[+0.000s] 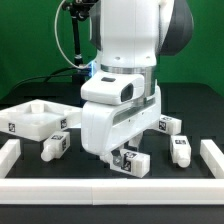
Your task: Assemble one leg
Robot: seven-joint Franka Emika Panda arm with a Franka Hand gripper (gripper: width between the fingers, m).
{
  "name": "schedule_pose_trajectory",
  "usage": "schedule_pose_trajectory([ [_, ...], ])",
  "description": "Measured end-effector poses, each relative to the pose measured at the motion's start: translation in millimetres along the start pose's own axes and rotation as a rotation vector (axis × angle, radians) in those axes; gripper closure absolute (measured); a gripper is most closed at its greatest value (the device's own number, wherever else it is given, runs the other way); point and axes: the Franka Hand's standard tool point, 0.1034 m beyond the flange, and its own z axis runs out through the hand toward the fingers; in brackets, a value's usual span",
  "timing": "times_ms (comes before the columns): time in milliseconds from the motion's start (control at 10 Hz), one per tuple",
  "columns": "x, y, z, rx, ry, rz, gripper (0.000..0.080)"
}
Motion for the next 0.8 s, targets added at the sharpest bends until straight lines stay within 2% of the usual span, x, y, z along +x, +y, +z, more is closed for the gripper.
schedule_pose_trajectory([
  [100,-0.8,-0.4,-1.0,-0.002,0.001,0.004,0.0515],
  [200,-13.9,-11.8,-13.6,-0.017,0.006,0.041,0.0515],
  [400,-53.0,-49.4,-46.9,-0.015,-0.008,0.09,0.0515],
  [500,-65.4,-65.5,-55.4,-0.008,-0.013,0.134,0.0515],
  [800,-64.0,-65.2,-55.7,-0.009,-0.011,0.155,0.0514],
])
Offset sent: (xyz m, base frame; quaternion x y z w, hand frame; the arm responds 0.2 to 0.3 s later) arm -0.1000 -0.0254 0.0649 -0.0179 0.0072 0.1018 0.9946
